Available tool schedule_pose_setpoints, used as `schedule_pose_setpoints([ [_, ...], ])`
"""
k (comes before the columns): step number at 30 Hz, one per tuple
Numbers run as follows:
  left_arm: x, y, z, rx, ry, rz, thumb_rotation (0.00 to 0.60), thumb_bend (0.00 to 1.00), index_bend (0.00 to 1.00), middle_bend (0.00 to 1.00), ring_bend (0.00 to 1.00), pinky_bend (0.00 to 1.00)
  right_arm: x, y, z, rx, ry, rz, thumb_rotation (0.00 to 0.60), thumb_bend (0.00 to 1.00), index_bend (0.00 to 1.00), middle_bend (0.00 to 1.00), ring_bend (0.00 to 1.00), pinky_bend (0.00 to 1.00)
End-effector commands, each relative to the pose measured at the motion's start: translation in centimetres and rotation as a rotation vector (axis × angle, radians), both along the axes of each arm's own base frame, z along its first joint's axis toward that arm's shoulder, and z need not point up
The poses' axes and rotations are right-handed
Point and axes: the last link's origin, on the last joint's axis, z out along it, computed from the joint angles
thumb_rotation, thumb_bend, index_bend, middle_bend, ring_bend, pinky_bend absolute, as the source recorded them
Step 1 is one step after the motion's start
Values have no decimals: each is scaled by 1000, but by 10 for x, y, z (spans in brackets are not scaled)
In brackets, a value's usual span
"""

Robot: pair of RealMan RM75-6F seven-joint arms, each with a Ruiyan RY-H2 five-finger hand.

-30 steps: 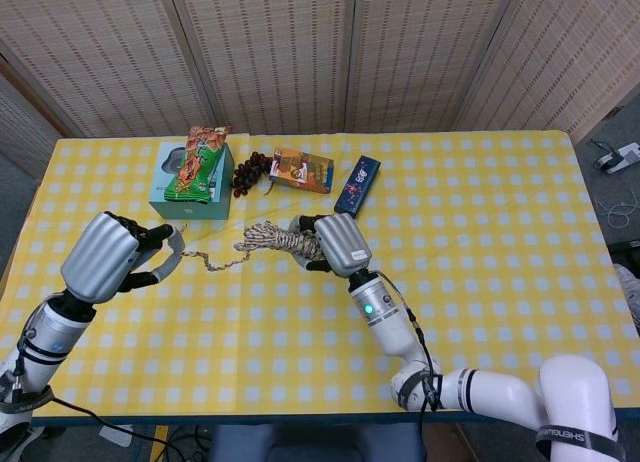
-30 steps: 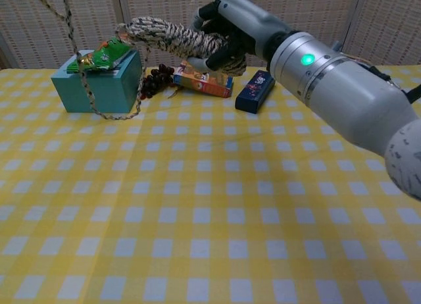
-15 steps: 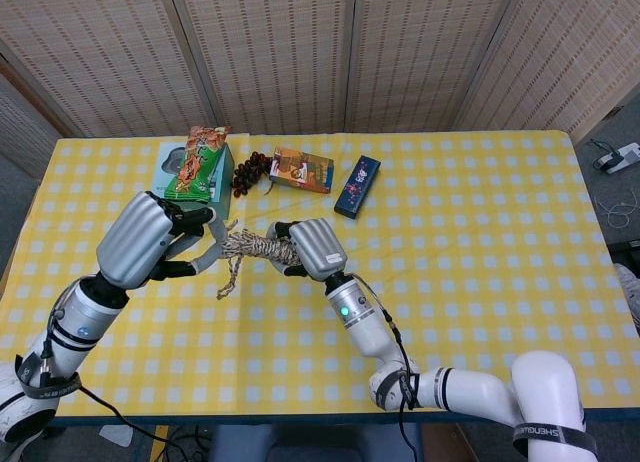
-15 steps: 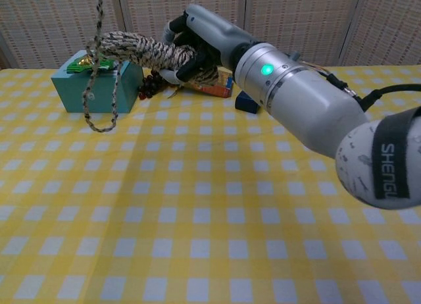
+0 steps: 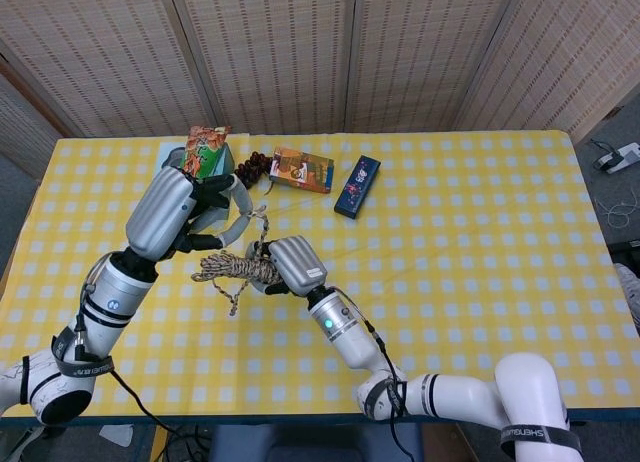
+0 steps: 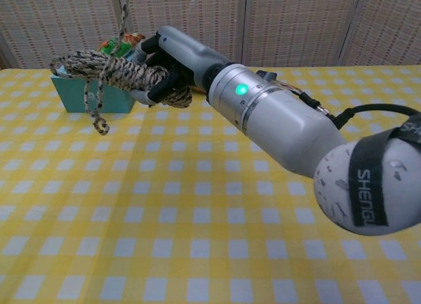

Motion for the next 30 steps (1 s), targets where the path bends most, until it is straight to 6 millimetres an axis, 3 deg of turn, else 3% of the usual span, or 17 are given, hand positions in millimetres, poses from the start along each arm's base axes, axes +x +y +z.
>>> schedule_pose_setpoints([
  [1,6,6,-4,-9,-7,19,600,419,711,1000,977,1000,2,5,-4,32,-8,23,600,636,798,684,601,658],
  [10,8,23,-11,-11,0,108,600,419,704,1000,972,1000,0,13,-7,98,-34,78,600,604,812,687,601,658],
  [19,7,35,-6,-58,-69,186,600,419,718,1000,969,1000,-3,18,-4,155,-86,125,600,548,826,698,601,658],
  [30,-20,53,4,-7,-66,313,600,418,717,1000,969,1000,-15,20,3,231,-215,118,600,541,849,715,601,658],
])
